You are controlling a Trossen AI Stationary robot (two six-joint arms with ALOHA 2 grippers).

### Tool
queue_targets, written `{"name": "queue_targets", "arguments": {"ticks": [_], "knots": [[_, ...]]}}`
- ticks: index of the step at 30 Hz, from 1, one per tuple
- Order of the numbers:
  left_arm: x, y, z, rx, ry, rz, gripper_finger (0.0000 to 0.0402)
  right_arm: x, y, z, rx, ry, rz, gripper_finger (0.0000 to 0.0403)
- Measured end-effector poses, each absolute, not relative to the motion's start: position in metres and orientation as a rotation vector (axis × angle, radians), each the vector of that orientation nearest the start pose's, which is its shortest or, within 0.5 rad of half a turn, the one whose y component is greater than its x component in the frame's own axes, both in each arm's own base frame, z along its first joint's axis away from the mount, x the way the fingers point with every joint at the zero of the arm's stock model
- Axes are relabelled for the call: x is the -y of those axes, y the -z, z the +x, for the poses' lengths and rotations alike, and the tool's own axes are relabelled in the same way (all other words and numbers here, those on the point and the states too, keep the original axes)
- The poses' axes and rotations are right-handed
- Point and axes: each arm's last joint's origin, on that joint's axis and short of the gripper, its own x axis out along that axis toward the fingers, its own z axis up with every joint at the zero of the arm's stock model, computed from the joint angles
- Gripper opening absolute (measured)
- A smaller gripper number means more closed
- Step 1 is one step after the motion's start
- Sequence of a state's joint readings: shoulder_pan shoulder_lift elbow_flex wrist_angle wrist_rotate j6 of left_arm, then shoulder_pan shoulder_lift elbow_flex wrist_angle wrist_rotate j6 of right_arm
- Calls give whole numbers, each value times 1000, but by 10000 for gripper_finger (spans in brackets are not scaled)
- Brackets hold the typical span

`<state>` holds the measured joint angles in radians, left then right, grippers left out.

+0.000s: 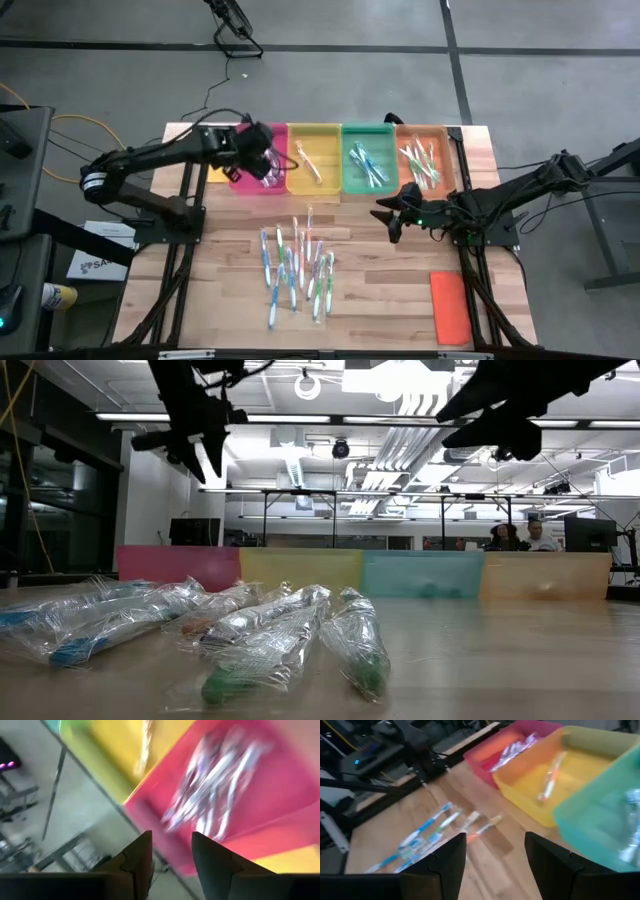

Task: Pick & Place Toothbrushes
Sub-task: Put the blue toothbrush into the green bin

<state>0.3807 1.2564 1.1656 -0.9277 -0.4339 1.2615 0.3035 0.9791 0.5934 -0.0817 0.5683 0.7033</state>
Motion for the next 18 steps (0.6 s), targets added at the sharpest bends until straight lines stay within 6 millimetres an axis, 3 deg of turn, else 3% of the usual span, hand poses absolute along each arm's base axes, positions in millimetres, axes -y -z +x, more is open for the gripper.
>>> {"name": "queue_targets", "arguments": {"ticks": [7, 18], "knots": [[-60, -310, 213, -1257, 85, 1006, 120, -70, -235, 227, -262, 298, 535, 197], [-14, -279, 180, -1139, 134, 974, 110, -113, -242, 285, -318, 277, 624, 197]]}}
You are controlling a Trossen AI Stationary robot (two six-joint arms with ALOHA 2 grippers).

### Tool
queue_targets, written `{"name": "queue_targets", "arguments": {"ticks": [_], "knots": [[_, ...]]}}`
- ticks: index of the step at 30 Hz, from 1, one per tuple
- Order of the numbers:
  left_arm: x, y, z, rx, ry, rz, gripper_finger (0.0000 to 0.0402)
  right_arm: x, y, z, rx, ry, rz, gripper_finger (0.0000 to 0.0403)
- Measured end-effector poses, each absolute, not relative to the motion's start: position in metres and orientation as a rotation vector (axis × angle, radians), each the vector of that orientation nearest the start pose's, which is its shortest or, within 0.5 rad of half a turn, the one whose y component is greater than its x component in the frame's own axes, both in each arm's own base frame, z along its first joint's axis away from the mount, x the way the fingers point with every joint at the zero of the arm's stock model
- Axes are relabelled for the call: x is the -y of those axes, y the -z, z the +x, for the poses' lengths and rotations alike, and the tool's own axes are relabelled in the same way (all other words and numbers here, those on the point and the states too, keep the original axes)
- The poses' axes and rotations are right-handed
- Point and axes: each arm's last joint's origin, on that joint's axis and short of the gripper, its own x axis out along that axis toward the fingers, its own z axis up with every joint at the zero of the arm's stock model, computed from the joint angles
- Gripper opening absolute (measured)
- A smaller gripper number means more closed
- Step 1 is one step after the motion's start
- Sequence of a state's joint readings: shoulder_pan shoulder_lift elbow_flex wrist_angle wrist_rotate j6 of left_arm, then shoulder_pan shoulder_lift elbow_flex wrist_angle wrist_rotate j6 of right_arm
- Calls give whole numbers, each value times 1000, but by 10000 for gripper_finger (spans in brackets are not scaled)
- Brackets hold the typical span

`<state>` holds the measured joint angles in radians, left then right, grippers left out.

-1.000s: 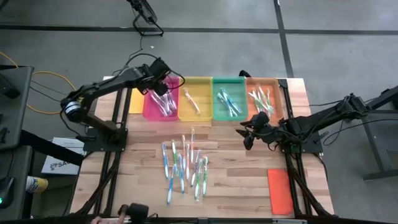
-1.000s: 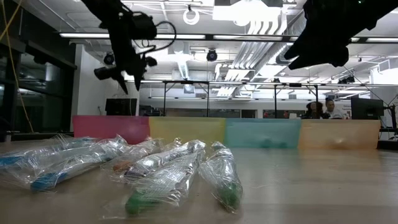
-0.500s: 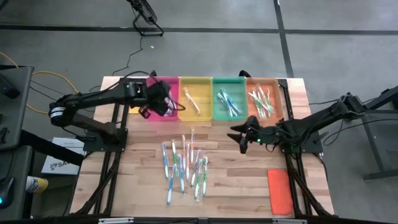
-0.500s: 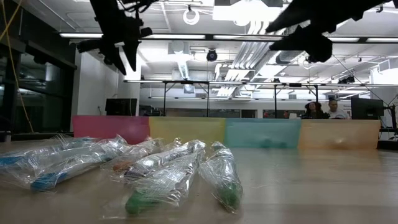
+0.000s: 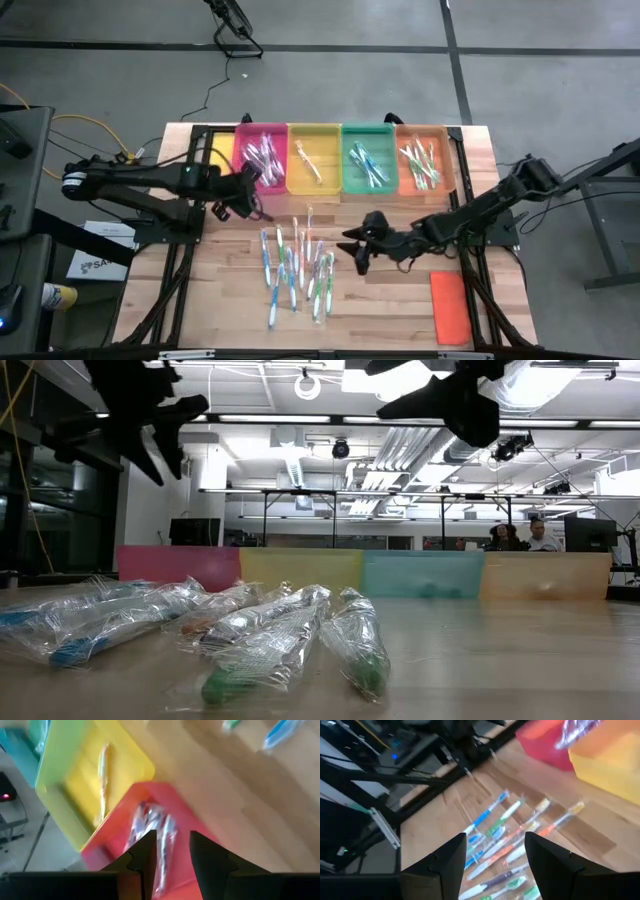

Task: Pick & Place Toothbrushes
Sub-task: Put the blue toothbrush into the green bin

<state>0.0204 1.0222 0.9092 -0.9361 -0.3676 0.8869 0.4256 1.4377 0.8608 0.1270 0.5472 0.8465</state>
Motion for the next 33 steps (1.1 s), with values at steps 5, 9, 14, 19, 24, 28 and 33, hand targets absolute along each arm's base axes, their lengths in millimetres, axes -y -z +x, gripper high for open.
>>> {"name": "queue_targets", "arguments": {"ticks": [5, 9, 14, 19, 24, 28, 33], "knots": [[1, -266, 165, -1028, 148, 985, 110, -122, -244, 307, -415, 354, 673, 197], [9, -262, 158, -972, 167, 993, 110, -124, -245, 313, -472, 445, 769, 197], [13, -261, 154, -960, 187, 993, 110, -121, -243, 312, -484, 528, 906, 197], [16, -260, 154, -947, 215, 986, 110, -122, -241, 310, -529, 522, 928, 197], [20, -255, 160, -929, 408, 1055, 110, -120, -236, 305, -591, 557, 887, 197], [24, -242, 171, -956, 590, 1146, 110, -120, -236, 305, -592, 557, 879, 197], [30, -217, 188, -992, 865, 1196, 116, -120, -236, 305, -601, 545, 851, 197]]}}
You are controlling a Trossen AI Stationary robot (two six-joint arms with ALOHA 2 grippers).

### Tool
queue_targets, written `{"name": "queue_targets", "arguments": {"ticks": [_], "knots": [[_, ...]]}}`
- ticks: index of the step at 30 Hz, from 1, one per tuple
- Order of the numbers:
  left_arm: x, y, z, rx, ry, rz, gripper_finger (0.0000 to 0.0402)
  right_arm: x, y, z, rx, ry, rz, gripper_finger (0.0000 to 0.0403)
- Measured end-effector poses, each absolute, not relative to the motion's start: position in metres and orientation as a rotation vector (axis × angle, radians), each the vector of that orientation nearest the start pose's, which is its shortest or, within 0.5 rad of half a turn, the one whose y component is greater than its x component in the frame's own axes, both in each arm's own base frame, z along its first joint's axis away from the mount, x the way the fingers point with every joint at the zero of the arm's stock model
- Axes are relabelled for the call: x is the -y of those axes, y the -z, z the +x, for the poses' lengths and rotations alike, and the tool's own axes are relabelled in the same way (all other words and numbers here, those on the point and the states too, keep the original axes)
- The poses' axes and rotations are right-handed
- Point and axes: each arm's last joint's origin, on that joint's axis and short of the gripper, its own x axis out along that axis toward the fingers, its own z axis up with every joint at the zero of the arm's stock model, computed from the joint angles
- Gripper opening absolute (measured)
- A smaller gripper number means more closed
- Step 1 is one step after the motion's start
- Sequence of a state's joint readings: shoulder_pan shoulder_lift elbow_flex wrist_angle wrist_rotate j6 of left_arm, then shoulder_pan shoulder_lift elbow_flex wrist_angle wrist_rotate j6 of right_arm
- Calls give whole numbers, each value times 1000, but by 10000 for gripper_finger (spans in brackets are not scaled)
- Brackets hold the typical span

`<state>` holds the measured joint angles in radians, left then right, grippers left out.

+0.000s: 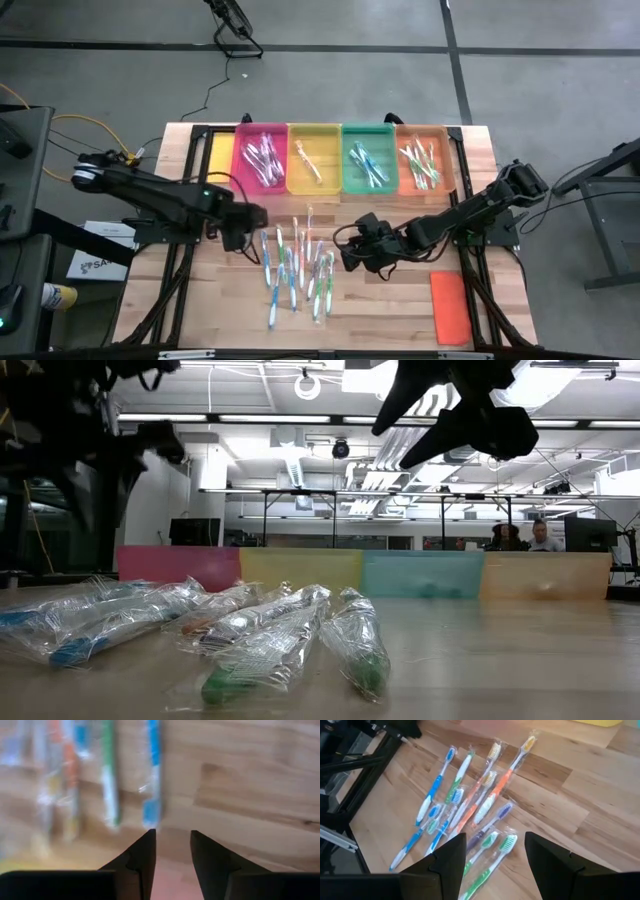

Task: Pick & Place Toothbrushes
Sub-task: Put the blue toothbrush into the green bin

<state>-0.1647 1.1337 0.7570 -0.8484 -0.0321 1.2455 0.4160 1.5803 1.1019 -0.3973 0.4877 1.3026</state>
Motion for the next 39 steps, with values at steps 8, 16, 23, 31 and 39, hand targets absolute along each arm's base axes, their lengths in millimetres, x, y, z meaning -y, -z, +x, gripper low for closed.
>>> {"name": "queue_targets", "arguments": {"ticks": [8, 16, 23, 31, 39], "knots": [[34, -186, 213, -1069, 949, 1199, 187, -120, -236, 304, -618, 538, 816, 197], [37, -173, 228, -1047, 941, 1212, 220, -123, -236, 302, -627, 523, 790, 197], [39, -158, 241, -1040, 946, 1232, 220, -128, -236, 300, -629, 511, 784, 197], [39, -146, 244, -1099, 982, 1222, 200, -130, -236, 299, -630, 506, 782, 197], [38, -145, 239, -1151, 984, 1191, 66, -132, -236, 298, -633, 501, 777, 197]]}}
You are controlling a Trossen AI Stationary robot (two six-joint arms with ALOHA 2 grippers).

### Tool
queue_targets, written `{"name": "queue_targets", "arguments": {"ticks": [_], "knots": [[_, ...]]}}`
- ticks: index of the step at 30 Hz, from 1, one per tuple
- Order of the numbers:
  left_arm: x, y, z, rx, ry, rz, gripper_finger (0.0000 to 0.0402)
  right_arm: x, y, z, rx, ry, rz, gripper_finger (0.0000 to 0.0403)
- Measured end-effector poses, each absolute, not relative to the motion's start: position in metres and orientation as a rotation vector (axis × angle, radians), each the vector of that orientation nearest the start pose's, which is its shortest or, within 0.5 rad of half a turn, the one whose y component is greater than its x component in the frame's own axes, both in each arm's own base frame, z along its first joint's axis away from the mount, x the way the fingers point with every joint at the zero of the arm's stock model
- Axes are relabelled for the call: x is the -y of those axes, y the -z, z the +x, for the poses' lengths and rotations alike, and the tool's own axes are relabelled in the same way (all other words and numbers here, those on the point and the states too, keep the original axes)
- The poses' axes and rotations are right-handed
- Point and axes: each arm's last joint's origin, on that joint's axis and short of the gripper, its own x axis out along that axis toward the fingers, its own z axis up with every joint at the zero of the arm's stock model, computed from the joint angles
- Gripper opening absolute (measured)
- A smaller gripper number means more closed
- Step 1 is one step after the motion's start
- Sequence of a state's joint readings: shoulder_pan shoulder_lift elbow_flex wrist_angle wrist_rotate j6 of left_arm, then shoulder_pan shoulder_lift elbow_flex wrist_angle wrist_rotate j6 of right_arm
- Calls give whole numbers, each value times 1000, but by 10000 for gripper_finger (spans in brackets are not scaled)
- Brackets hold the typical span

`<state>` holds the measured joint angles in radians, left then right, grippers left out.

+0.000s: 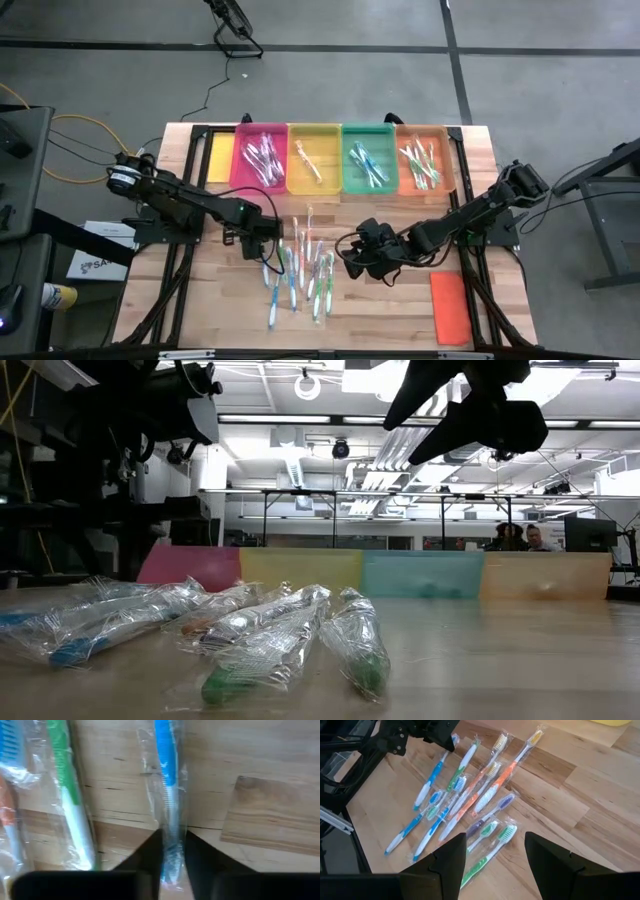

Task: Pick & Place Toothbrushes
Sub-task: Put the blue toothbrush into the green bin

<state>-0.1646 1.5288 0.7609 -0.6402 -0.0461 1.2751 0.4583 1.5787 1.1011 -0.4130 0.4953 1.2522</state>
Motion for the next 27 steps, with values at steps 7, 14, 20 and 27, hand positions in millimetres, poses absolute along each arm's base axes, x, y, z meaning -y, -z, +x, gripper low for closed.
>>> {"name": "queue_targets", "arguments": {"ticks": [7, 14, 20, 27], "knots": [[37, -146, 231, -1220, 1012, 1171, 21, -131, -235, 297, -651, 499, 736, 197], [34, -171, 223, -1320, 916, 1123, 8, -126, -230, 290, -689, 567, 571, 197], [28, -200, 222, -1293, 640, 1248, 6, -119, -226, 285, -668, 645, 340, 197], [23, -242, 221, -1026, 305, 1297, 6, -110, -201, 272, -682, 710, 170, 197]]}}
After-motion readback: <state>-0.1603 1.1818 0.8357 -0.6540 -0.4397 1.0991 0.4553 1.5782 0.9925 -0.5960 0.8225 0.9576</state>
